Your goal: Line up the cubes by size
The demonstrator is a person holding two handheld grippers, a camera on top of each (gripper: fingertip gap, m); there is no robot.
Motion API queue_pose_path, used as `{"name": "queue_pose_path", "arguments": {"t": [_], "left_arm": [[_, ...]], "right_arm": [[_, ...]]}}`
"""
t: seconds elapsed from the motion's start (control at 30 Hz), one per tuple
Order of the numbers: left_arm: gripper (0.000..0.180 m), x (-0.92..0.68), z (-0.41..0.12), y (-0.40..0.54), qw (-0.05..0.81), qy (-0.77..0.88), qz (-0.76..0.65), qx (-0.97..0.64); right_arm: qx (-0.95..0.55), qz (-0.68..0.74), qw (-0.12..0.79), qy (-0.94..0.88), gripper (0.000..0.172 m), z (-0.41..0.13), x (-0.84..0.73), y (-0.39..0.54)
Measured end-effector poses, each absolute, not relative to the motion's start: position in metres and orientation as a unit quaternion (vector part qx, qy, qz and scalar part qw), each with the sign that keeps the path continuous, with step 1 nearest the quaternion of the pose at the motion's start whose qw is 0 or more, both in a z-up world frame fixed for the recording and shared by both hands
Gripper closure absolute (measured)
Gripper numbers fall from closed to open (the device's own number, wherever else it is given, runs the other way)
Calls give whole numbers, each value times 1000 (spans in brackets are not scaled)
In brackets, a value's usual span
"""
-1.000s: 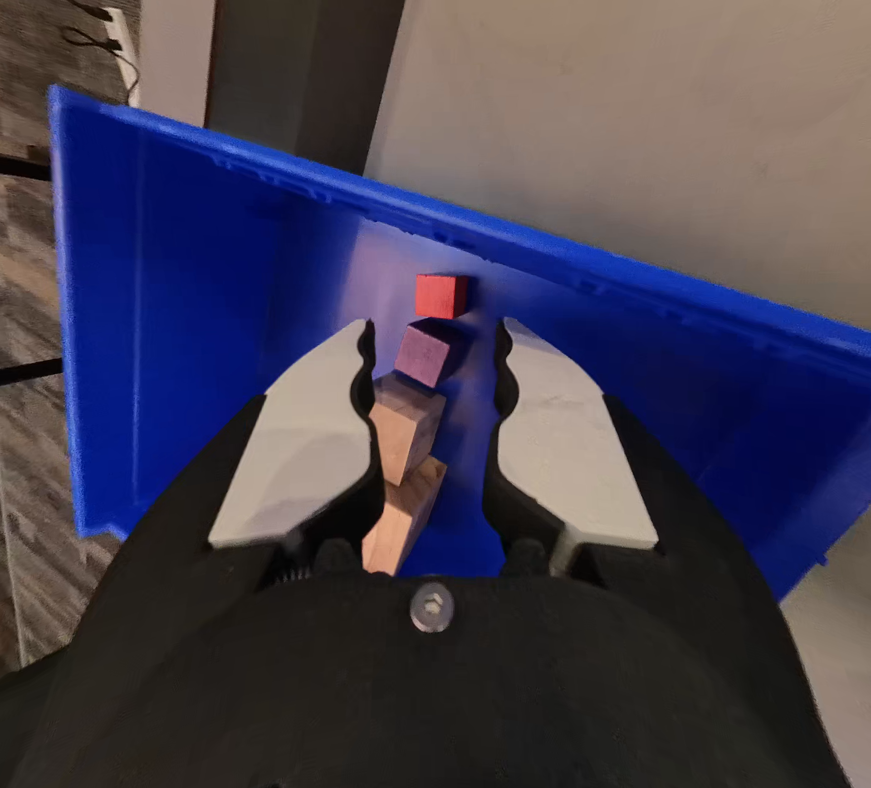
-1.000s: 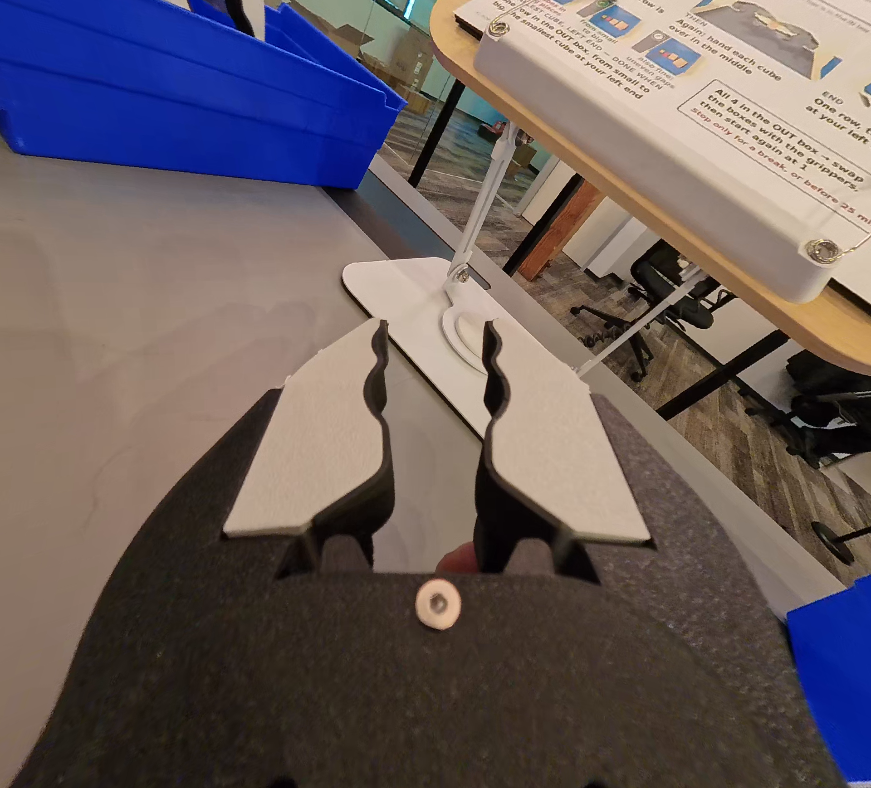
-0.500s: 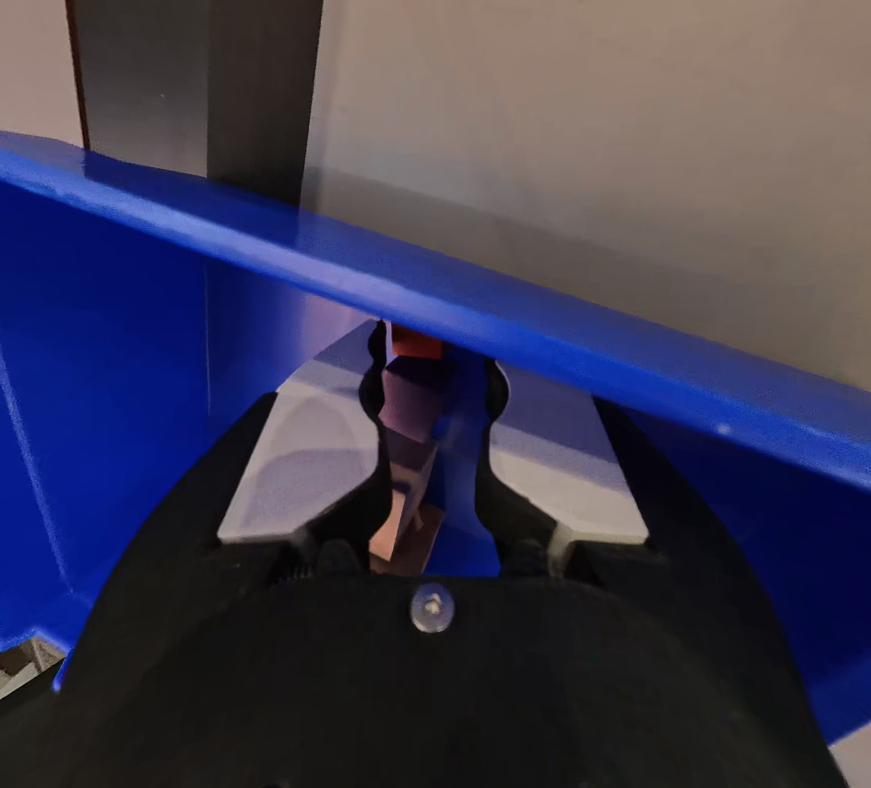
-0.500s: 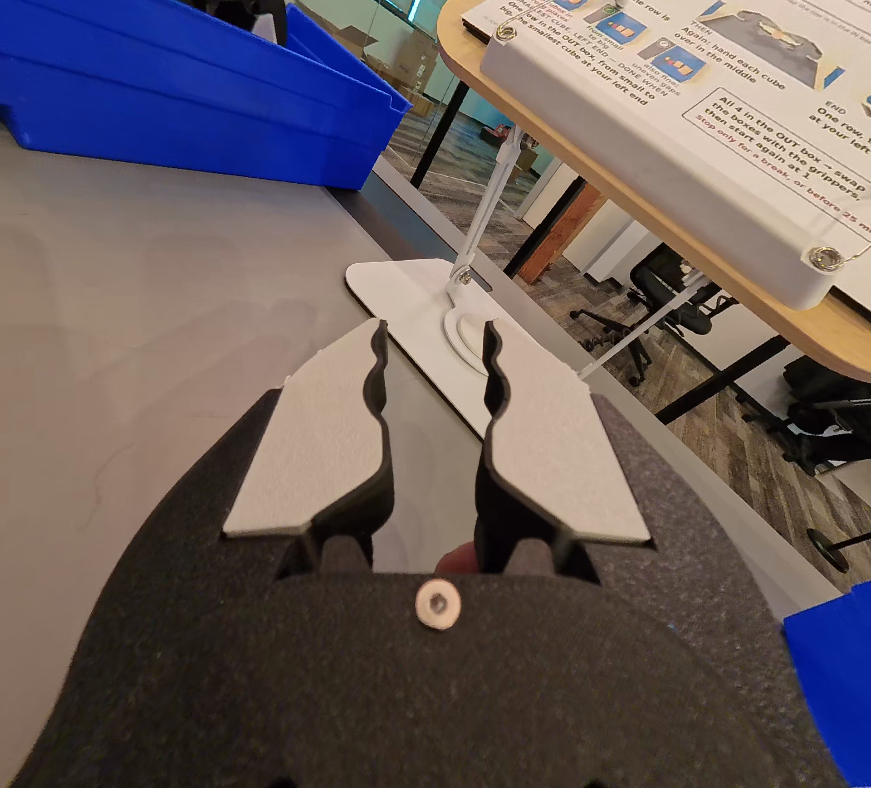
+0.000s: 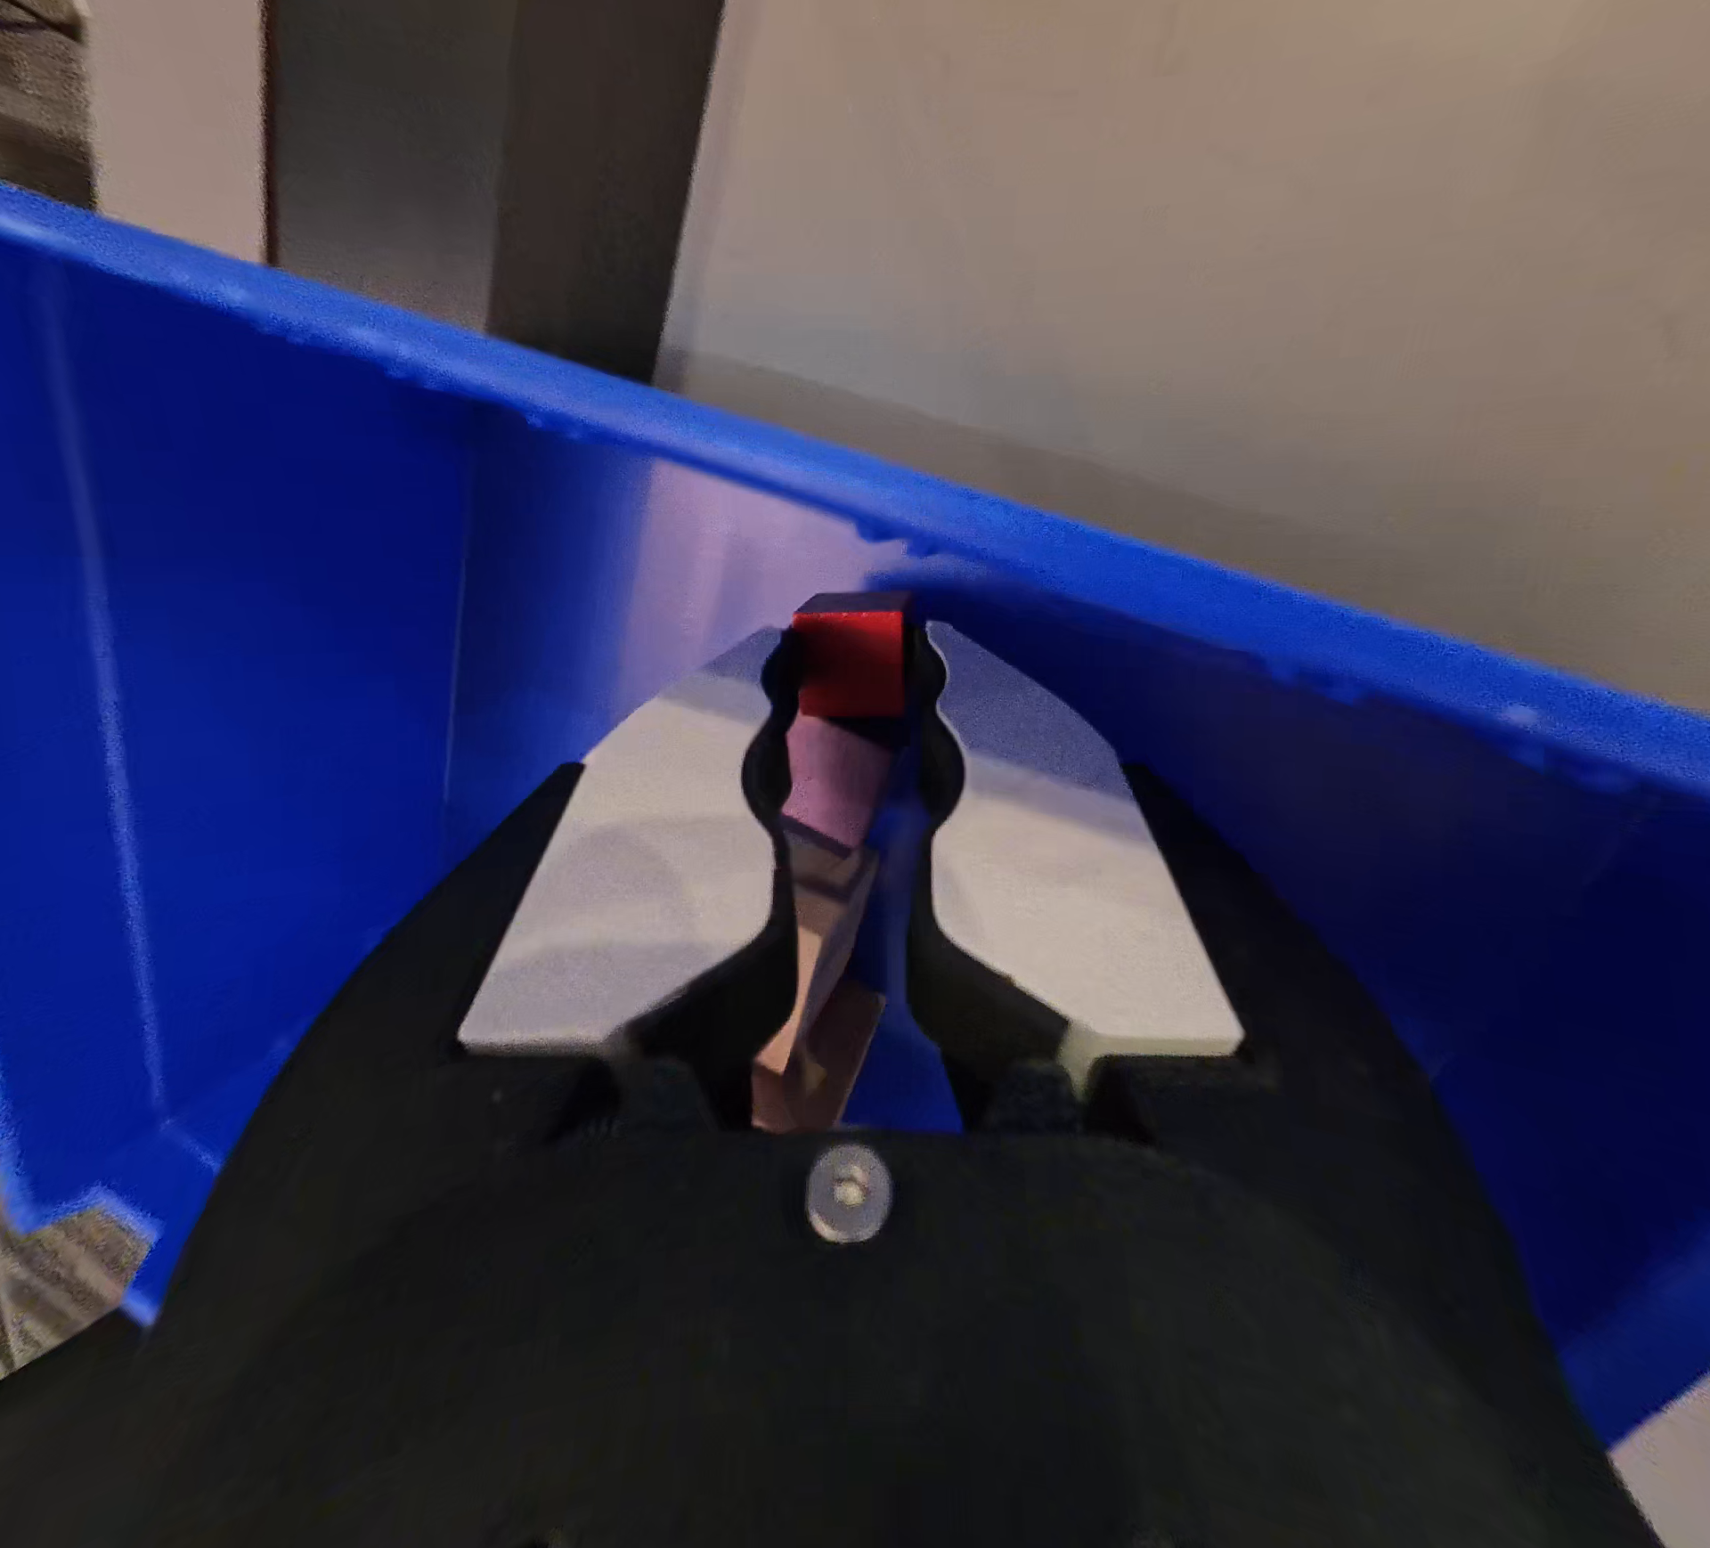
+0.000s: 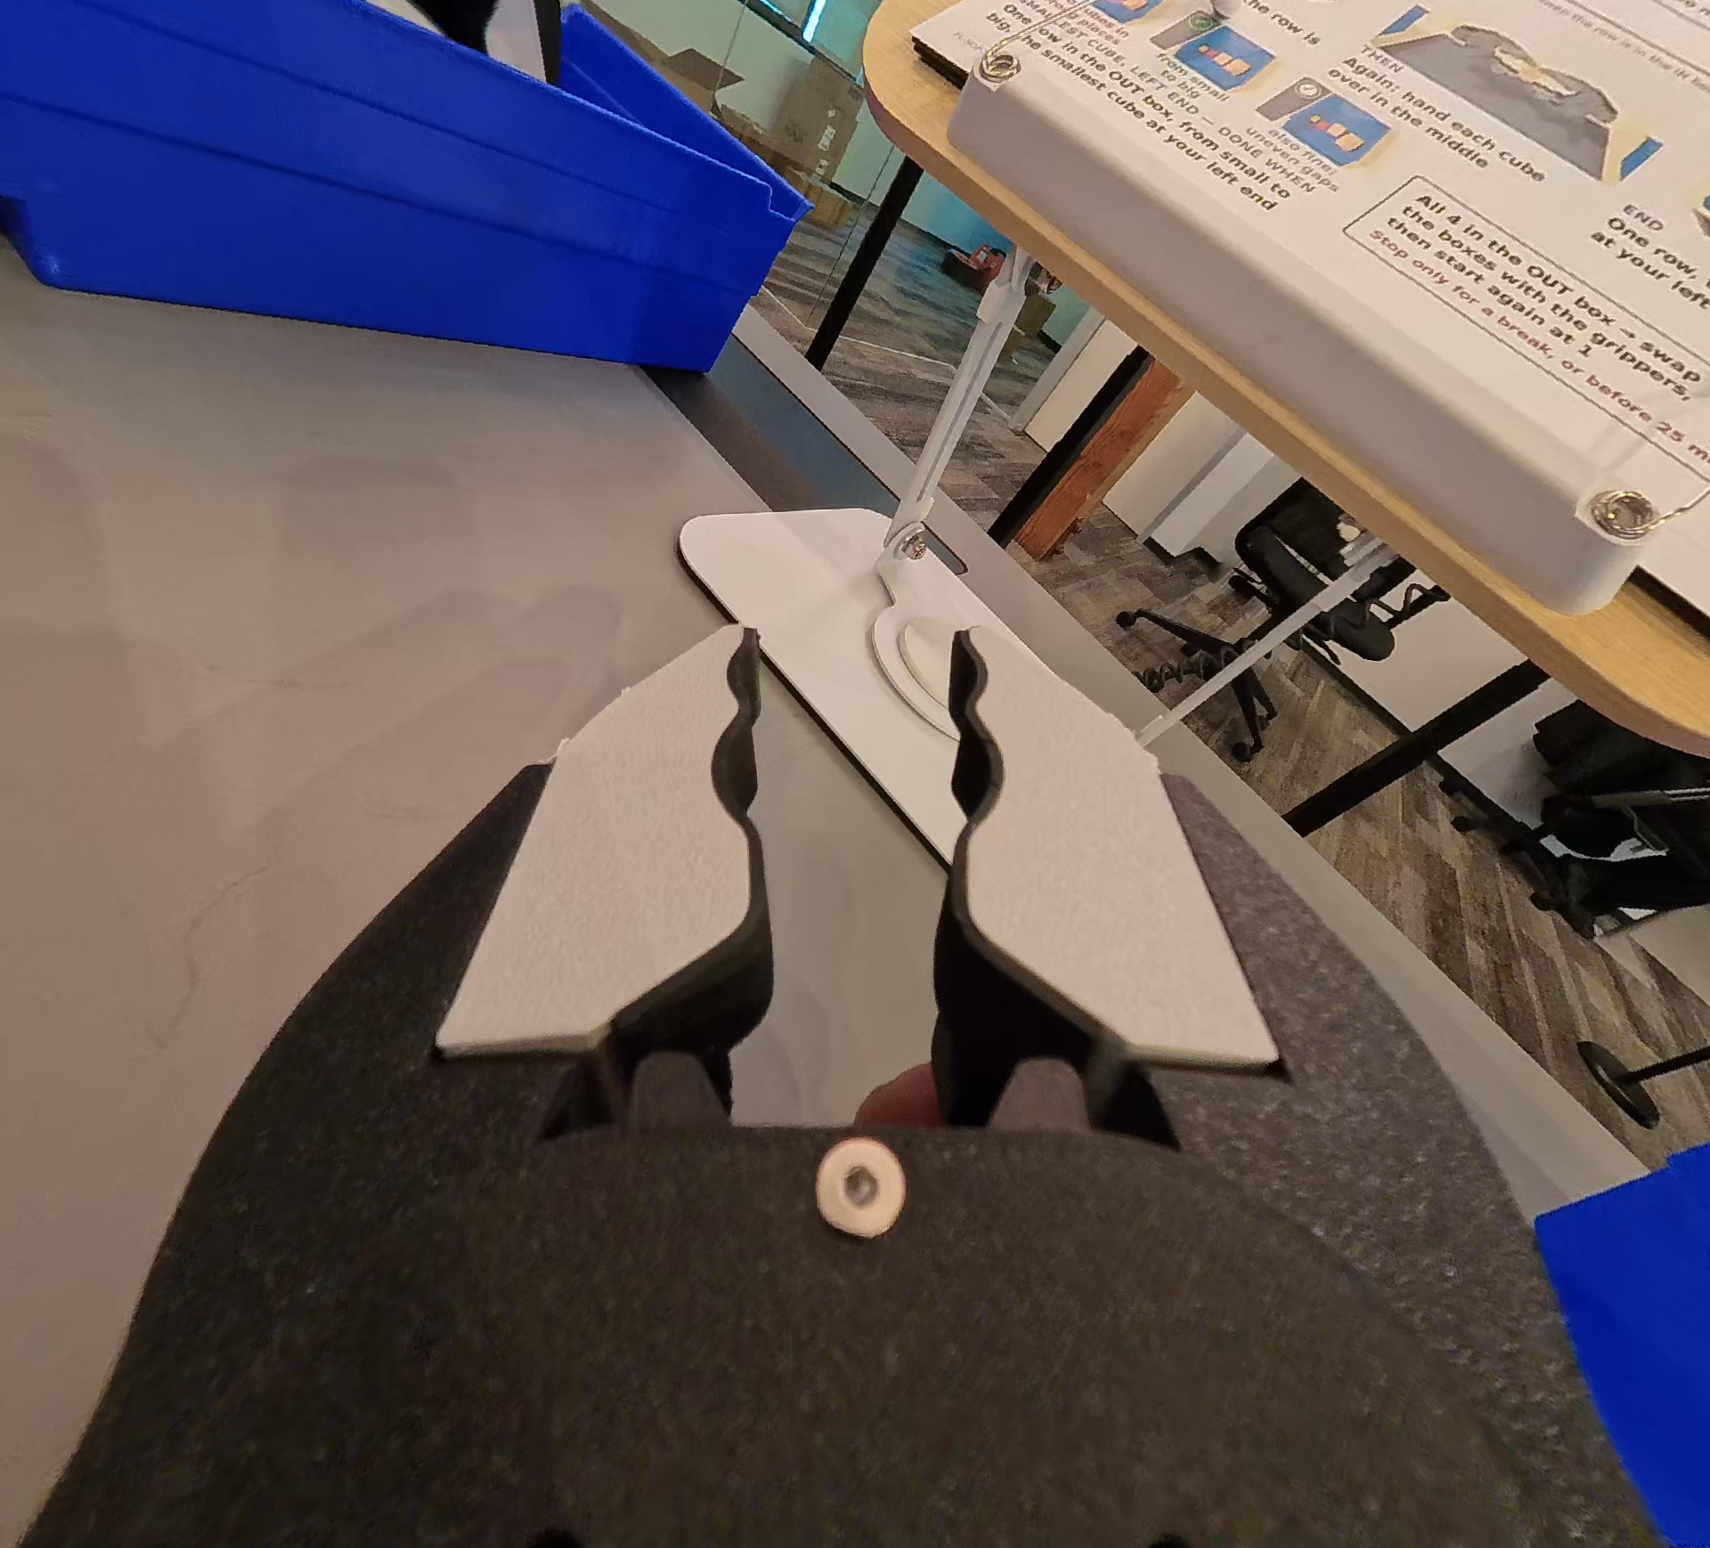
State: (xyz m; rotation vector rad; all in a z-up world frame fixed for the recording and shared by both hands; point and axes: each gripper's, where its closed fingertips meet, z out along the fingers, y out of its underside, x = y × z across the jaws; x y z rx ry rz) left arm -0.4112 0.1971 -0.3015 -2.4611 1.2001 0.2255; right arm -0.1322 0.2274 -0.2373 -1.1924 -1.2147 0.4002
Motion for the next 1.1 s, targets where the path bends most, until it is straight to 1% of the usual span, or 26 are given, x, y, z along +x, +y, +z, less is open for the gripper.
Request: {"name": "queue_pose_path", "arguments": {"t": [0.13, 0.23, 0.3, 0.4, 0.53, 0.63, 0.7, 0.83, 1.1], "left_arm": [[158, -409, -261, 196, 267, 422, 84, -862], [159, -395, -211, 190, 354, 424, 76, -830], [159, -373, -170, 183, 431, 437, 52, -788], [159, -329, -114, 167, 531, 469, 10, -706], [159, -274, -63, 140, 610, 511, -32, -604], [159, -240, -45, 124, 636, 536, -54, -552], [159, -221, -40, 117, 642, 550, -71, -529], [159, -192, -40, 108, 639, 575, -99, -501], [159, -163, -33, 92, 654, 587, -153, -452]], "right_arm": [[-517, 189, 649, -525, 132, -233, -131, 226], [-495, 242, 664, -506, 135, -211, -132, 215], [-456, 245, 677, -523, 136, -190, -137, 204], [-414, 272, 664, -560, 136, -157, -157, 183], [-347, 346, 643, -589, 136, -94, -181, 148], [-286, 371, 646, -603, 138, -55, -185, 121], [-264, 375, 652, -604, 140, -43, -183, 110], [-246, 360, 663, -608, 142, -36, -175, 102], [-235, 385, 652, -609, 143, -30, -168, 94]]}}
